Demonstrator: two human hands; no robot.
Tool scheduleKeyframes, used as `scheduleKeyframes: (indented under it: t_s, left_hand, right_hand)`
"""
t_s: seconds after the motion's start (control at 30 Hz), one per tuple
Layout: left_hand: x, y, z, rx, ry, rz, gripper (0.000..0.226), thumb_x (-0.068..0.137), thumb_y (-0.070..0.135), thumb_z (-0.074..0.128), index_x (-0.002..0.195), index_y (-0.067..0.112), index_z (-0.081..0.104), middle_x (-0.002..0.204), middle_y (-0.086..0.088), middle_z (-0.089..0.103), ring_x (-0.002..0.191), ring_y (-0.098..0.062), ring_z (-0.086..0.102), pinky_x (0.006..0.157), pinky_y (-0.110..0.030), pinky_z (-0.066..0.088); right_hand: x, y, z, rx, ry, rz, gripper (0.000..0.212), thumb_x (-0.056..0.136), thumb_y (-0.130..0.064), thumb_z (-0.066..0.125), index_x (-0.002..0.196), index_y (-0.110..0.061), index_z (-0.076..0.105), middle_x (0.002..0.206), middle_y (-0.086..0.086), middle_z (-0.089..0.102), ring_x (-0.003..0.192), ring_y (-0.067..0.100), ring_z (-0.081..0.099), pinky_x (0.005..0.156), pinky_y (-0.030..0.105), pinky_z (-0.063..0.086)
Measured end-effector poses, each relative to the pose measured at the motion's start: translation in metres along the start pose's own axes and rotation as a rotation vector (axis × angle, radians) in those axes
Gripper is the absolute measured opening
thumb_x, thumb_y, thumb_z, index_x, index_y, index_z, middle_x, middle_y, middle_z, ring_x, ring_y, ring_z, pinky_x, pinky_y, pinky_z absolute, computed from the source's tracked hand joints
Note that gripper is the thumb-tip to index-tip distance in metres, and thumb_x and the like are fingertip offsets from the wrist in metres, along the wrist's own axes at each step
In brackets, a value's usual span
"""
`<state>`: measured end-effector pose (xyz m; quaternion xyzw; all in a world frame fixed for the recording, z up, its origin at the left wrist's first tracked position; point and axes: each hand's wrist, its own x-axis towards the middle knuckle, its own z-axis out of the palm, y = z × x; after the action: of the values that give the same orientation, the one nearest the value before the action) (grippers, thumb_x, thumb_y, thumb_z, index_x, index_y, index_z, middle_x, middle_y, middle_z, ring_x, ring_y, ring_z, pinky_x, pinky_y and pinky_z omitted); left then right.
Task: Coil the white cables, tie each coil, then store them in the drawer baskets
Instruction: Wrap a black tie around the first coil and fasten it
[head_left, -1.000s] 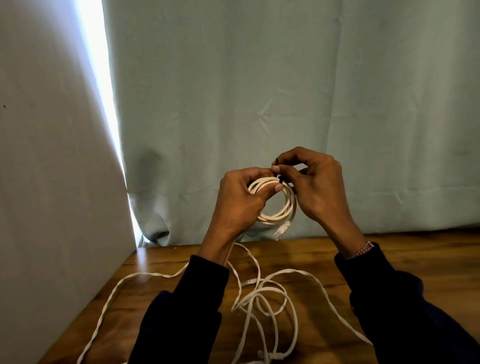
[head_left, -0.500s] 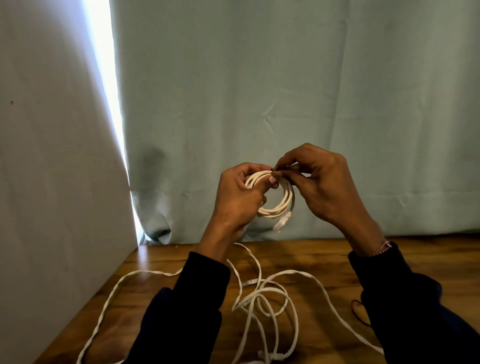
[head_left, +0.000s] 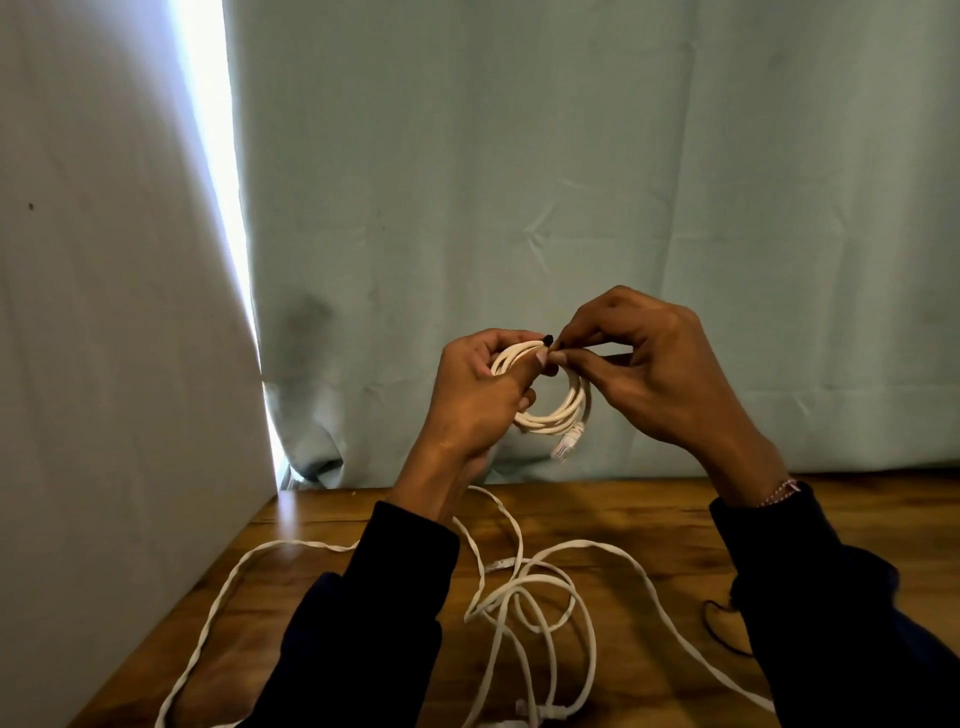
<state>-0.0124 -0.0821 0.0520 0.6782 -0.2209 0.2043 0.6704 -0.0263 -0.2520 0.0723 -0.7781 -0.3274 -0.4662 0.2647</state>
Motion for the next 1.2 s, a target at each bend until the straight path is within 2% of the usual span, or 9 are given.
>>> scheduleKeyframes:
  t_s: [0.13,0.33,0.47,0.53,0.73,0.9,1.03,1.13,1.2]
  left_hand:
    - [0.001,0.003,-0.004,-0.117,-0.028,-0.055,0.018,0.094,0.008,0.066,0.109,0.001,0.071,0.087,-0.016,0.074,0.057,-0.012,0.053,0.054,-0.021,0.046]
    - [0.000,0.003,-0.003,-0.169,-0.036,-0.057,0.017,0.092,0.009,0.069,0.105,-0.001,0.072,0.082,-0.016,0.071,0.053,-0.013,0.049,0.050,-0.021,0.043]
    - [0.000,0.000,-0.001,-0.023,-0.006,0.020,0.016,0.090,0.018,0.072,0.104,0.010,0.076,0.089,-0.010,0.075,0.073,-0.019,0.067,0.062,-0.024,0.053]
    - [0.000,0.000,-0.001,0.050,0.003,0.058,0.015,0.091,0.019,0.071,0.104,0.014,0.076,0.091,-0.007,0.075,0.079,-0.022,0.068,0.067,-0.028,0.057]
    - [0.001,0.001,-0.001,0.061,0.033,0.076,0.013,0.091,0.017,0.071,0.103,0.014,0.076,0.085,-0.004,0.074,0.067,-0.012,0.062,0.064,-0.024,0.054]
    - [0.001,0.000,0.000,0.031,0.001,0.060,0.013,0.091,0.016,0.072,0.102,0.013,0.076,0.082,-0.005,0.073,0.064,-0.014,0.060,0.063,-0.025,0.052]
    - [0.001,-0.001,-0.001,0.079,-0.055,0.077,0.020,0.089,0.018,0.073,0.108,0.011,0.075,0.086,-0.011,0.074,0.065,-0.017,0.060,0.065,-0.027,0.053]
    - [-0.002,0.001,0.004,0.132,-0.082,0.091,0.023,0.089,0.021,0.073,0.110,0.011,0.074,0.090,-0.007,0.073,0.069,-0.013,0.063,0.064,-0.021,0.053]
    - [-0.003,0.001,0.005,0.148,-0.084,0.121,0.023,0.090,0.023,0.072,0.110,0.012,0.074,0.091,-0.004,0.073,0.071,-0.012,0.066,0.062,-0.018,0.053]
  right_hand:
    - [-0.002,-0.002,0.000,-0.020,-0.039,0.007,0.011,0.086,-0.018,0.076,0.096,-0.015,0.074,0.103,0.000,0.064,0.091,0.007,0.064,0.075,0.019,0.060]
    - [0.000,-0.010,-0.004,-0.112,-0.065,-0.031,0.011,0.080,-0.009,0.079,0.091,-0.009,0.076,0.099,0.004,0.065,0.087,0.017,0.063,0.070,0.033,0.062]
    - [-0.001,-0.013,-0.004,-0.123,-0.061,0.001,0.012,0.078,-0.009,0.080,0.089,-0.012,0.078,0.097,0.003,0.065,0.085,0.014,0.062,0.070,0.025,0.061]
    - [-0.001,-0.014,-0.003,-0.128,-0.047,0.014,0.012,0.079,-0.013,0.081,0.091,-0.014,0.078,0.095,0.002,0.066,0.083,0.011,0.062,0.070,0.020,0.058]
    - [0.001,-0.016,-0.001,-0.091,-0.056,0.108,0.014,0.082,-0.023,0.081,0.092,-0.014,0.077,0.096,-0.002,0.068,0.082,0.009,0.065,0.072,0.011,0.052]
    - [0.001,-0.015,-0.005,-0.039,-0.060,0.153,0.015,0.084,-0.024,0.079,0.094,-0.014,0.075,0.095,-0.004,0.070,0.084,0.006,0.068,0.071,0.015,0.058]
    - [0.003,-0.013,-0.007,0.020,0.038,0.157,0.012,0.091,-0.021,0.070,0.098,-0.015,0.063,0.102,-0.006,0.071,0.085,0.005,0.069,0.071,0.015,0.059]
    - [0.004,-0.013,-0.007,0.068,0.081,0.163,0.010,0.095,-0.017,0.065,0.095,-0.014,0.056,0.109,-0.007,0.071,0.087,0.004,0.070,0.070,0.017,0.059]
    - [0.003,-0.011,-0.005,0.079,0.113,0.190,0.010,0.096,-0.019,0.064,0.096,-0.014,0.055,0.101,-0.007,0.073,0.087,0.004,0.071,0.069,0.021,0.060]
